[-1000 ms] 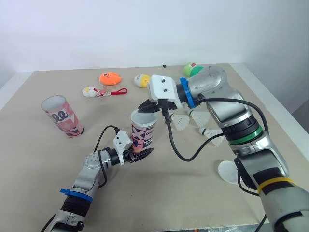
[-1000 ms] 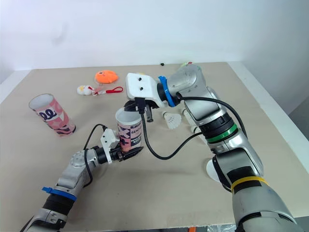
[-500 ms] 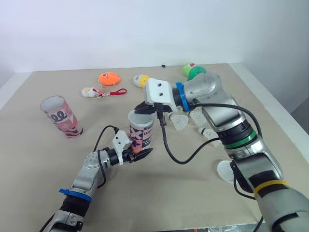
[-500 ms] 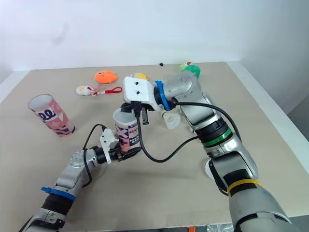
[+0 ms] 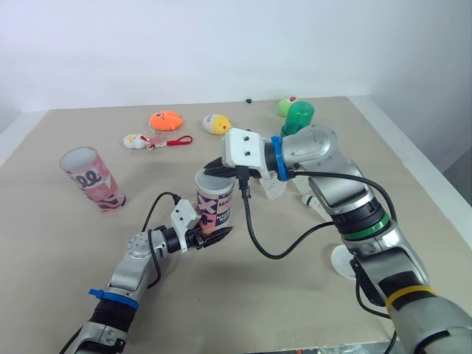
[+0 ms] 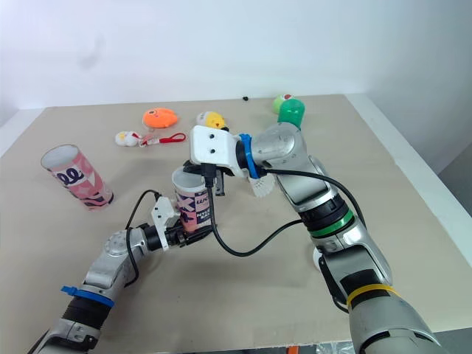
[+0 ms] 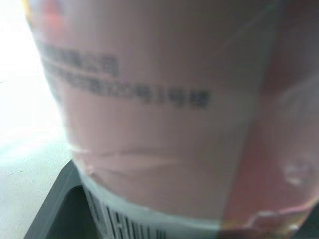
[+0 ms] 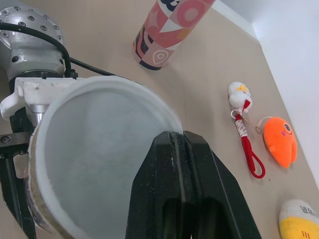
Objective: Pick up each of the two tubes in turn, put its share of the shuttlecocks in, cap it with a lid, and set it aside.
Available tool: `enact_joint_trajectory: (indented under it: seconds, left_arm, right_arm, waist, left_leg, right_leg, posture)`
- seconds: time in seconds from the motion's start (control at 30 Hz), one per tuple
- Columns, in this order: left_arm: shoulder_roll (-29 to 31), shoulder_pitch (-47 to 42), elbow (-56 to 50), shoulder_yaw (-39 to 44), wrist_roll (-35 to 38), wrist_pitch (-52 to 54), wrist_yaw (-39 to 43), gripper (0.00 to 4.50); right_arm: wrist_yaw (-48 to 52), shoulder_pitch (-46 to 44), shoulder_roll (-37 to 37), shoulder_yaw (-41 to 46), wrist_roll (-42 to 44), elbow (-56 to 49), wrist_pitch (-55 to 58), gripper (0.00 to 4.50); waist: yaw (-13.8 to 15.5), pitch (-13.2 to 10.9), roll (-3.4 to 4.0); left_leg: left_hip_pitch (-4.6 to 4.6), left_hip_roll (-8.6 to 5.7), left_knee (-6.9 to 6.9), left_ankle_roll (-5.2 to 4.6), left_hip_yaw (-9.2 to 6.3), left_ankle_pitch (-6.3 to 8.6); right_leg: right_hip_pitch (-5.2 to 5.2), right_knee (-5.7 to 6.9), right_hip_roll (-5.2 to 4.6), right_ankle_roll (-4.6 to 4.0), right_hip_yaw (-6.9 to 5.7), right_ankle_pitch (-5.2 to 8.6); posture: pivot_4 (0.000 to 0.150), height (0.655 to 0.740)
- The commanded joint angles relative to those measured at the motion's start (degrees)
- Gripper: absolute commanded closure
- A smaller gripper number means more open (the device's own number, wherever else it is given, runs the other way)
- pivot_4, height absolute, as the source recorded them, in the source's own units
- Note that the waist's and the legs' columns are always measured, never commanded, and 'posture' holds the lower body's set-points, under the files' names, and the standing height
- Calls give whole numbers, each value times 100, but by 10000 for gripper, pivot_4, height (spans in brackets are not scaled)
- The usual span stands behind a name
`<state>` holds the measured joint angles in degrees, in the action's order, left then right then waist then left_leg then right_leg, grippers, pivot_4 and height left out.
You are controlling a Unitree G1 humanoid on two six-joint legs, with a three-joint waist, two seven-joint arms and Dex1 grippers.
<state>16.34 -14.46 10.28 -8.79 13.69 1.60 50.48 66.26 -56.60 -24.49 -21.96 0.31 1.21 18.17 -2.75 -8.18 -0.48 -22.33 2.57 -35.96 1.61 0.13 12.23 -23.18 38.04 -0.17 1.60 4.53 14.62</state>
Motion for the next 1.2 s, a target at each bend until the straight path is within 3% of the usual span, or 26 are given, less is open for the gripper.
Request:
enact_joint_trajectory:
  seconds: [0.03, 0.1, 0.13, 0.2, 0.37, 0.47, 0.57, 0.6, 1.2]
  left_arm:
    - [2, 260, 467, -323, -232, 388, 29, 14326]
    - [-2, 252, 478, -329, -233, 388, 37, 14326]
    - [-4, 248, 484, -332, -233, 388, 40, 14326]
    - [-8, 238, 501, -337, -235, 383, 41, 14326]
    - [-13, 239, 500, -335, -233, 378, 31, 14326]
    - [-14, 240, 508, -330, -235, 371, 28, 14326]
    - [-10, 249, 499, -330, -233, 373, 30, 14326]
    - [-9, 251, 497, -332, -233, 372, 31, 14326]
    - [-30, 247, 482, -331, -244, 398, 11, 14326]
  right_arm:
    - [284, -184, 7, -23, 190, -135, 53, 38020]
    - [300, -367, -9, 107, 251, -35, 46, 34456]
    - [308, -486, -25, 172, 282, 38, 50, 27414]
    - [371, -753, -63, 313, 388, 179, 126, 20213]
    - [633, -1261, -176, 614, 809, 292, 326, 20213]
    - [1010, -1401, -373, 539, 915, 267, 378, 28511]
    - [1368, -1384, -572, 279, 864, 183, 420, 42735]
    - [1428, -1327, -611, 208, 844, 132, 430, 44313]
    - [1520, -308, -647, -1147, -476, 166, -428, 44313]
  waist:
    - [0, 0, 0]
    - [1, -1, 0]
    - [4, -2, -2]
    - [7, -4, -3]
    - [22, -5, -5]
    - [23, -5, -6]
    - [21, -6, -5]
    - [20, -6, -5]
    - [18, 14, -8]
  left_leg:
    - [0, 0, 1, 0, 0, 0]
    - [0, -1, 3, 0, 0, 0]
    - [-1, -1, 6, 0, 0, 0]
    - [-3, -1, 8, 0, -2, 0]
    - [-10, -3, 9, 0, -3, 0]
    - [-11, -4, 12, 0, -4, 0]
    - [-11, -4, 12, 0, -4, 0]
    - [-11, -4, 13, 0, -3, 0]
    - [14, -6, 23, 4, -12, 2]
  right_leg:
    - [0, 0, 0, -1, 0, 1]
    - [-2, -1, 0, -1, 0, 1]
    - [-3, -1, -1, -1, 0, 3]
    - [-4, -1, -1, -1, -1, 3]
    - [-8, -5, -5, -1, -4, 4]
    - [-7, -8, -8, 0, -6, 5]
    - [-8, -10, -9, -1, -7, 6]
    - [-11, -10, -11, -1, -7, 6]
    - [-7, -25, -15, -4, -19, 12]
  posture:
    - [1500, 7400]
    - [1500, 7400]
    - [1500, 7400]
    - [1500, 7400]
    - [1500, 7400]
    - [1500, 7400]
    - [1500, 7400]
    - [1500, 7400]
    - [1500, 7400]
